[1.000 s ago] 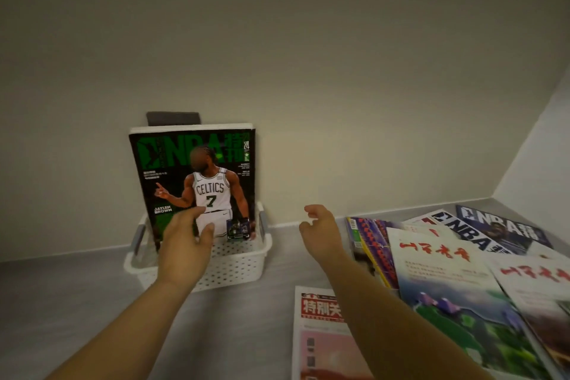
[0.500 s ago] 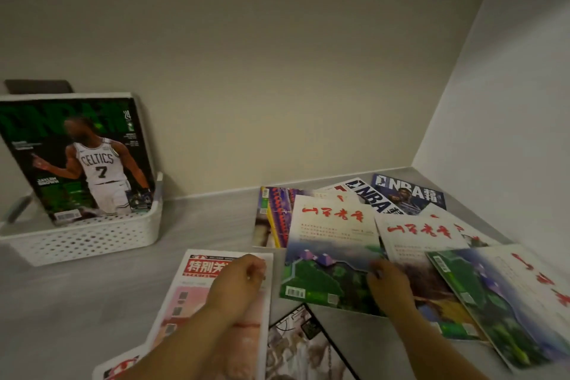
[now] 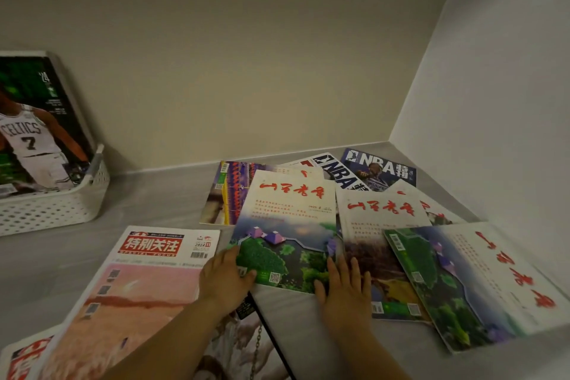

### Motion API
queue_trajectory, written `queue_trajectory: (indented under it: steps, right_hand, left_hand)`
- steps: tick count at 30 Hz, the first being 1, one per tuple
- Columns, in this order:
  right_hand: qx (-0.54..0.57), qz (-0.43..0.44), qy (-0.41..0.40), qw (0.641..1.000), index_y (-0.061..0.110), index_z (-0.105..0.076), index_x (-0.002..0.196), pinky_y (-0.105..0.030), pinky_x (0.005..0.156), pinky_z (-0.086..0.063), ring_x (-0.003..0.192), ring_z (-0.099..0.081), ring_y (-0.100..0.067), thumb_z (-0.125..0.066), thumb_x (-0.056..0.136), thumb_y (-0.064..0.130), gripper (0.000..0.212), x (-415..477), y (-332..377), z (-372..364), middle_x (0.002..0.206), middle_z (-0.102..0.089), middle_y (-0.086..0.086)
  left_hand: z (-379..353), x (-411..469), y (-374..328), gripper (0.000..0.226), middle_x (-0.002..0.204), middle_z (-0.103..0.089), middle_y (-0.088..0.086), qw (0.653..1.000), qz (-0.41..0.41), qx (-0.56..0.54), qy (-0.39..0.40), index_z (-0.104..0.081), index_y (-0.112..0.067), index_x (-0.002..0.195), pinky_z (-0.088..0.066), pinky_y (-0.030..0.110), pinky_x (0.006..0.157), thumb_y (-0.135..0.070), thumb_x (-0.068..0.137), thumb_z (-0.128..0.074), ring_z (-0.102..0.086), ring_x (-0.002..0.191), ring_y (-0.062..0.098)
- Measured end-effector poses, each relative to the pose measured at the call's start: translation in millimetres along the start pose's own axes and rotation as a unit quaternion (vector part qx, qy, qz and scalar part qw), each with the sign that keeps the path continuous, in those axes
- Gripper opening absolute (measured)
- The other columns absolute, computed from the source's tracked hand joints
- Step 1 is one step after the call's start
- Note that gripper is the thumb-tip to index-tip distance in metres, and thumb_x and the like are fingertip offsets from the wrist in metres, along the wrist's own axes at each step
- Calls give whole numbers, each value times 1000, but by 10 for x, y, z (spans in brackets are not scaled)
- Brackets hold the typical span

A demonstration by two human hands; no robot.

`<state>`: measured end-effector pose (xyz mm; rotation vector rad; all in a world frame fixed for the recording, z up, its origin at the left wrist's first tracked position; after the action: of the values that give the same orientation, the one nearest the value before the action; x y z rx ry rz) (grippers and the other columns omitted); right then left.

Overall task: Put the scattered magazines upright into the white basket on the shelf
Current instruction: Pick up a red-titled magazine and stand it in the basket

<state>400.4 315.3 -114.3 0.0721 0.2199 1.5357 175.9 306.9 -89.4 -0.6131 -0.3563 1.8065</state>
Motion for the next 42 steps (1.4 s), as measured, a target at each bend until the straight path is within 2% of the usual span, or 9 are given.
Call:
queue_trajectory:
  steps: [6, 11, 17, 22, 26, 29, 33, 39, 42]
  right_hand:
    - [17, 13, -6, 1000, 24, -6, 144, -45, 116, 7, 143, 7, -24, -23, 92, 47, 59, -3, 21, 18, 156, -2, -2]
    - [22, 12, 6, 1000, 25, -8, 144, -44, 116, 7, 143, 8, -23, -24, 92, 47, 58, -6, 17, 17, 157, -2, -1]
    - [187, -12, -32, 982, 20, -12, 143, -38, 116, -10, 142, -12, -23, -49, 88, 37, 68, -36, 12, 275, 152, -22, -4]
    - [555, -45, -25, 830, 8, -29, 137, -36, 100, -36, 125, -41, -32, -53, 87, 6, 55, 69, 306, 589, 136, -43, -16]
    - [652, -84, 4, 753, 7, -49, 125, -30, 69, -42, 78, -52, -26, -42, 88, -5, 40, 105, 595, 736, 88, -57, -16]
    - [701, -37, 50, 710, 1, -59, 106, -26, 56, -42, 56, -47, -20, -38, 84, -12, 33, 34, 1081, 947, 66, -53, -14]
    - [694, 53, 130, 706, 2, -61, 76, -25, 43, -53, 39, -56, -17, -42, 79, -18, 29, -120, 1986, 1139, 45, -59, -9]
    - [702, 40, 84, 706, 5, -59, 76, -17, 35, -47, 37, -58, -15, -43, 81, -17, 28, -113, 2817, 1141, 48, -66, -4]
    - [702, 56, 74, 707, 9, -62, 71, -18, 37, -49, 36, -58, -14, -45, 81, -15, 31, -77, 3209, 1185, 47, -67, -5]
  left_hand:
    - [255, 84, 75, 13, 101, -61, 25, 935, 104, -332, -72, -55, -2, 93, -46, 42, 86, -11, 85, -54, -58, 91, 35]
    - [256, 64, -61, 9, 73, -55, 9, 955, 75, -287, -11, -48, -9, 90, -41, 25, 52, -2, 87, -45, -52, 63, 23]
    - [547, -151, -337, 23, 88, -54, 9, 950, -70, -295, -74, -46, -13, 104, -43, 33, 69, 3, 88, -39, -53, 79, 27]
    - [958, -376, -374, 38, 76, -55, -4, 919, -143, -356, -91, -44, -32, 81, -43, 28, 50, 5, 88, -39, -52, 61, 13]
    - [1414, -494, -124, 36, 76, -57, -7, 922, -180, -325, -110, -44, -34, 82, -49, 28, 50, 0, 89, -41, -56, 62, 12]
    - [1827, -551, 253, 36, 80, -60, -10, 931, -192, -271, -149, -42, -38, 86, -49, 36, 68, -2, 87, -46, -59, 74, 16]
    - [2281, -573, 904, 32, 83, -58, -13, 923, -177, -285, -189, -45, -30, 93, -46, 24, 66, 2, 86, -47, -57, 80, 14]
    - [2776, -452, 1644, 41, 82, -63, -9, 905, -144, -357, -181, -44, -33, 85, -51, 21, 61, 9, 85, -45, -60, 78, 10]
    - [3042, -356, 1911, 41, 94, -66, -4, 925, -128, -297, -199, -46, -29, 104, -48, 24, 68, 6, 83, -49, -60, 84, 13]
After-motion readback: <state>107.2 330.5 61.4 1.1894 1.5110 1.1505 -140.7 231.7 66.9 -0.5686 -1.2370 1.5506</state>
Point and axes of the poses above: each hand's wrist, its own x-axis towards the middle knuckle, its own z-axis out of the back of the hand, y = z × x, the point moved 10 cm from there along x, towards the middle knuckle
